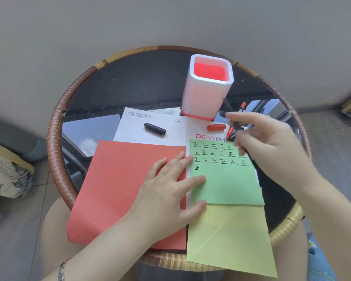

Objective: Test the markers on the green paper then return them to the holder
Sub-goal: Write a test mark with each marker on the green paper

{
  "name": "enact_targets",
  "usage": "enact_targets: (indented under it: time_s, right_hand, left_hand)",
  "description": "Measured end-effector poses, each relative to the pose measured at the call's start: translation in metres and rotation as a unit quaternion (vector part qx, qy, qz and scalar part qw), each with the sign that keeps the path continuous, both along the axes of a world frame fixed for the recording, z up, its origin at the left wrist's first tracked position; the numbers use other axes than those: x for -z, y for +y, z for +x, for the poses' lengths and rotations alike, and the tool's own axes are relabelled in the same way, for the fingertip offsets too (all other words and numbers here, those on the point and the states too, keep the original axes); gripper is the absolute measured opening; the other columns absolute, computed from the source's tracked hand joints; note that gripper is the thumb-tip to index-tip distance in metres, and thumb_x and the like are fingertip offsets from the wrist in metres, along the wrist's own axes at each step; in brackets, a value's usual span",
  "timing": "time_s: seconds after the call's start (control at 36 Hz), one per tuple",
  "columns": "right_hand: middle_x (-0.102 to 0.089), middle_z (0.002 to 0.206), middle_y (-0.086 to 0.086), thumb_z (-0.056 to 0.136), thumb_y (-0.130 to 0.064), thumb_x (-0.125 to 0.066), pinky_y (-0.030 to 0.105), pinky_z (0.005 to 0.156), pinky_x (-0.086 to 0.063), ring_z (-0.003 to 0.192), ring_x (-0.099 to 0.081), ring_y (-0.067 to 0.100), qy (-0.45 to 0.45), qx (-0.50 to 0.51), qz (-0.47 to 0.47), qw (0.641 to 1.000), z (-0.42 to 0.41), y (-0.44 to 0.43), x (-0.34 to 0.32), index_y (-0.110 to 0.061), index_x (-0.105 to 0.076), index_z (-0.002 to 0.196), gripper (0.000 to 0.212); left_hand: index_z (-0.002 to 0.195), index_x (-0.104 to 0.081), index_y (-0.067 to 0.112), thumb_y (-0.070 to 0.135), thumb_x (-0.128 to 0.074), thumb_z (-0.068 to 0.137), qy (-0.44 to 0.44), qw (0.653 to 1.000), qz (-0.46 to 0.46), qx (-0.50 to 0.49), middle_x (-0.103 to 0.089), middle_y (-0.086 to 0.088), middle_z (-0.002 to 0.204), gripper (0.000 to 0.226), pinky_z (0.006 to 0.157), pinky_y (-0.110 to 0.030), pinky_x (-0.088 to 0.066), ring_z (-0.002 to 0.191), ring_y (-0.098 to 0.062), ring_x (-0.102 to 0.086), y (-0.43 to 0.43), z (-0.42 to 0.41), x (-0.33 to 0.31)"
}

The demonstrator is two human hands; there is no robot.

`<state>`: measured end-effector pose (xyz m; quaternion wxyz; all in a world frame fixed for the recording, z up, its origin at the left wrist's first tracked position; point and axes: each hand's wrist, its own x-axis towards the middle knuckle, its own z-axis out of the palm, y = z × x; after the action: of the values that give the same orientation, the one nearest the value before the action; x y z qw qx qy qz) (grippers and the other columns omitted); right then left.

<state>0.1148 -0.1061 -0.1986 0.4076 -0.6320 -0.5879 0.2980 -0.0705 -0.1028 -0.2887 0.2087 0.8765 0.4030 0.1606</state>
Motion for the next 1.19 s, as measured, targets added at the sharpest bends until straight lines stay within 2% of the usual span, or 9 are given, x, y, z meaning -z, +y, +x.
enact_targets:
  time_s: [0.08,0.22,0.39,0.56,0.64,0.78,0.92,1.06,1.19]
  right_hand:
    - [-0.065,0.086,-0.01,0.085,-0.003,-0.057,0.013,0.063,-0.049,0.069,-0.062,0.0,-0.078,-0.041,0.037,0.995,-0.021,0.026,0.003,-0.028,-0.059,0.092,0.026]
    - [-0.056,0.091,0.004,0.081,-0.007,-0.064,0.032,0.08,-0.049,0.083,-0.06,0.022,-0.194,-0.058,0.05,0.978,-0.043,0.071,0.029,-0.009,-0.068,0.088,0.008]
    - [-0.057,0.112,0.015,0.086,-0.001,-0.052,0.025,0.081,-0.041,0.1,-0.058,0.029,-0.303,-0.164,0.056,0.937,-0.046,0.088,0.054,-0.002,-0.07,0.099,0.022]
    - [-0.042,0.143,0.005,0.09,0.004,-0.042,0.023,0.1,-0.031,0.128,-0.043,0.02,-0.349,-0.184,0.026,0.919,-0.028,0.09,0.056,-0.011,-0.057,0.123,0.039]
    - [-0.052,0.134,0.01,0.089,0.001,-0.047,0.035,0.099,-0.042,0.119,-0.054,0.027,-0.337,-0.183,0.068,0.921,-0.017,0.081,0.052,-0.008,-0.065,0.112,0.03]
    - [-0.067,0.095,0.013,0.083,0.004,-0.053,0.039,0.071,-0.054,0.082,-0.064,0.031,-0.335,-0.087,0.127,0.93,0.018,0.062,0.038,-0.002,-0.071,0.091,0.021]
    - [-0.061,0.107,0.009,0.09,-0.002,-0.048,0.039,0.079,-0.049,0.084,-0.052,0.019,-0.362,0.009,0.052,0.931,0.063,0.067,0.03,-0.009,-0.067,0.105,0.026]
    - [-0.057,0.116,0.009,0.085,0.009,-0.049,0.04,0.079,-0.049,0.1,-0.055,0.026,-0.487,-0.063,-0.016,0.871,0.083,0.078,0.032,-0.015,-0.062,0.117,0.042]
    - [-0.056,0.114,0.009,0.087,-0.006,-0.058,0.033,0.072,-0.042,0.1,-0.055,0.029,-0.542,-0.126,-0.002,0.831,0.083,0.086,0.041,-0.017,-0.062,0.117,0.032]
  left_hand:
    - [0.108,-0.064,0.036,0.055,-0.048,0.074,-0.006,1.0,-0.004,-0.001,-0.052,-0.005,0.135,0.042,0.105,-0.034,-0.019,0.131,-0.019,-0.041,0.0,0.0,0.001]
    - [0.106,-0.066,0.036,0.054,-0.048,0.073,-0.008,1.0,-0.001,-0.002,-0.055,-0.005,0.133,0.042,0.104,-0.034,-0.02,0.128,-0.021,-0.046,0.0,0.0,0.003]
    - [0.105,-0.067,0.036,0.053,-0.049,0.072,-0.007,1.0,0.004,0.0,-0.054,-0.005,0.133,0.04,0.103,-0.035,-0.021,0.127,-0.02,-0.046,0.001,0.0,0.004]
    - [0.106,-0.065,0.037,0.053,-0.049,0.073,-0.006,1.0,0.008,0.003,-0.054,-0.004,0.133,0.04,0.104,-0.033,-0.02,0.128,-0.019,-0.045,0.001,-0.001,0.004]
    - [0.106,-0.065,0.038,0.054,-0.048,0.073,-0.003,1.0,0.011,0.003,-0.054,-0.004,0.134,0.04,0.104,-0.033,-0.02,0.128,-0.018,-0.045,0.002,-0.001,0.005]
    - [0.107,-0.064,0.038,0.055,-0.048,0.074,-0.003,1.0,0.013,0.003,-0.053,-0.003,0.134,0.041,0.104,-0.035,-0.021,0.128,-0.017,-0.044,0.002,-0.001,0.005]
    - [0.109,-0.064,0.037,0.056,-0.047,0.075,0.002,1.0,0.014,0.003,-0.053,-0.004,0.134,0.043,0.102,-0.036,-0.021,0.128,-0.018,-0.044,0.001,-0.002,0.005]
    - [0.108,-0.064,0.038,0.055,-0.047,0.074,0.001,1.0,0.016,0.001,-0.054,-0.004,0.133,0.042,0.102,-0.035,-0.021,0.128,-0.017,-0.045,0.001,-0.001,0.004]
    - [0.108,-0.063,0.038,0.055,-0.048,0.074,-0.005,1.0,0.014,0.001,-0.054,-0.003,0.133,0.041,0.103,-0.033,-0.022,0.127,-0.014,-0.044,0.001,-0.002,0.004]
